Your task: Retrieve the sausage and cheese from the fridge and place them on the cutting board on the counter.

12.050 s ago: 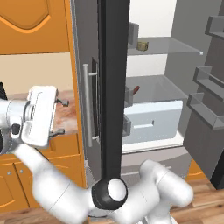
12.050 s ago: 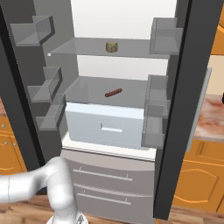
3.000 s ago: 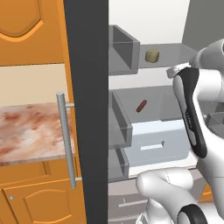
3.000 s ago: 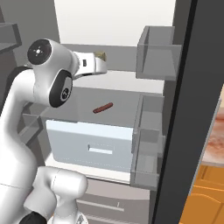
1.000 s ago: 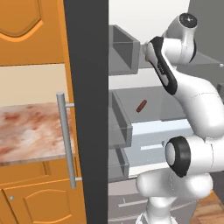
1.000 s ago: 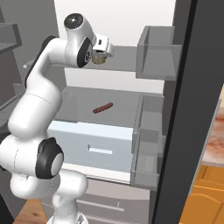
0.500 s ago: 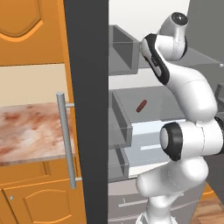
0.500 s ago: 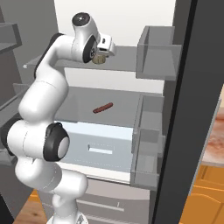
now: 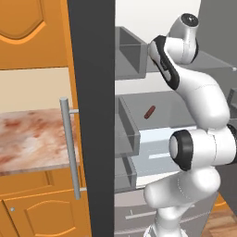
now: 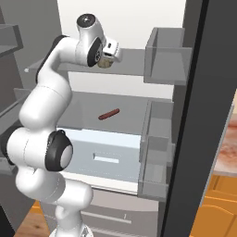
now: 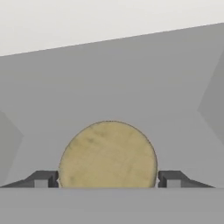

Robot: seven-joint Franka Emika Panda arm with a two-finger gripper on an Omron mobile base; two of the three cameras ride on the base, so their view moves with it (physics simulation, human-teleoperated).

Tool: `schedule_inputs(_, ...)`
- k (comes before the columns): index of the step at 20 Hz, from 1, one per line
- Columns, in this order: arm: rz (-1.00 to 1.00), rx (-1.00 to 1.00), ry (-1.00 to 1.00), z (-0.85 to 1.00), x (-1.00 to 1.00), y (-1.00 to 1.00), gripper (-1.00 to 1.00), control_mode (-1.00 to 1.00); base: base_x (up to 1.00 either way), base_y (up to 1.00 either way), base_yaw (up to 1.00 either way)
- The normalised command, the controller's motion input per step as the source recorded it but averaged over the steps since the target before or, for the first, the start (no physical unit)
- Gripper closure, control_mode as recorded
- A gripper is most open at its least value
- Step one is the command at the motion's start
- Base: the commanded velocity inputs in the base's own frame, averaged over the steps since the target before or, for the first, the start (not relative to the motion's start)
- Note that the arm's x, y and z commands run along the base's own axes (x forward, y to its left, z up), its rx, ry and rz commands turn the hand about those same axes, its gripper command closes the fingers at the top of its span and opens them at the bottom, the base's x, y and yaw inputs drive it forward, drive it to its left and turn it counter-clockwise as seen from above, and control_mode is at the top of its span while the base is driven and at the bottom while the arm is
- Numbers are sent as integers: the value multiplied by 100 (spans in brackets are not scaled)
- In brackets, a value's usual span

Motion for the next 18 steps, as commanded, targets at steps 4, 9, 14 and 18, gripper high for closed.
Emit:
schedule_inputs(4, -3, 0, 0, -52, -4, 1, 100, -100, 0, 0, 0)
schedule_inputs(9, 0, 0, -3, -9, -25, -2, 100, -100, 0, 0, 0)
schedule_inputs(14, 0, 0, -18, 19, -100, -10, 100, -100, 0, 0, 0)
schedule_inputs(18, 0, 0, -23, 2, -100, -18, 100, -100, 0, 0, 0)
